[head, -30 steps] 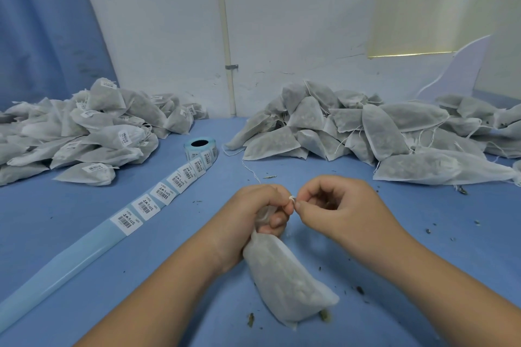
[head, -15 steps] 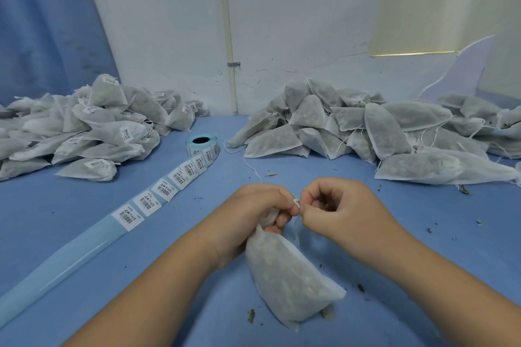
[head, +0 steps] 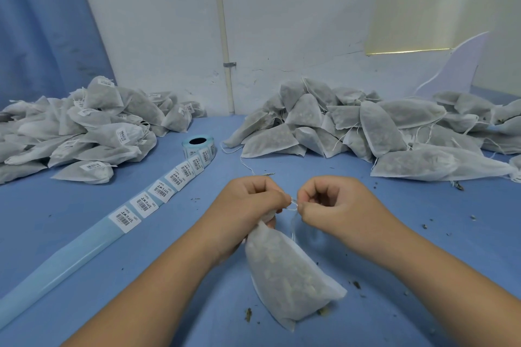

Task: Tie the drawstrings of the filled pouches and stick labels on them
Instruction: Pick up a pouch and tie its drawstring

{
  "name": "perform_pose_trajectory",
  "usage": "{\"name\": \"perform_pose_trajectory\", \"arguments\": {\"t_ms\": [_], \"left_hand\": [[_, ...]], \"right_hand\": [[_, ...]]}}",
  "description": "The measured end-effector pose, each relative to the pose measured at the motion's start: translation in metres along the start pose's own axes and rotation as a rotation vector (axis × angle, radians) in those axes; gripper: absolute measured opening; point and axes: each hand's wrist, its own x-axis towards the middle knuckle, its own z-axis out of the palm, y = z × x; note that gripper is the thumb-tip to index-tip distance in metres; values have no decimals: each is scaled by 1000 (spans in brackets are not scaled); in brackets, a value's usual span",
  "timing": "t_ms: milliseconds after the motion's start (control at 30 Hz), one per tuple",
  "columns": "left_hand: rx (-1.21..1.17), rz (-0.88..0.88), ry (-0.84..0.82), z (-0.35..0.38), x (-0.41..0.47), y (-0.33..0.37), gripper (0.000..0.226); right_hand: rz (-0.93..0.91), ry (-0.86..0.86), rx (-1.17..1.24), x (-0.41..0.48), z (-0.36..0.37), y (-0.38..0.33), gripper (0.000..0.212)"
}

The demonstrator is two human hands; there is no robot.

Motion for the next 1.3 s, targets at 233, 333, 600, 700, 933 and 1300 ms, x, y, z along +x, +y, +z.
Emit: {"name": "perform_pose_trajectory", "arguments": {"t_ms": [233,333,600,700,933,1300], "left_hand": [[5,19,-23,2,-1,-1,9],[9,15,-14,3,-1,-2,9],[38,19,21,5,-1,-3,12],[44,20,33,6,-1,-3,11],[221,96,157,6,-1,-6,18],[129,-14,63,5,0,-3,18]], "right_hand": [[69,63,122,1,3,-1,8],[58,90,133,-1,7,-2,10],[-53,206,-152,-2,8,0,19],[-72,225,-248,-2,9,1,18],[60,145,-156,1,5,5,17],[101,135,-78,3,1,8,13]]}}
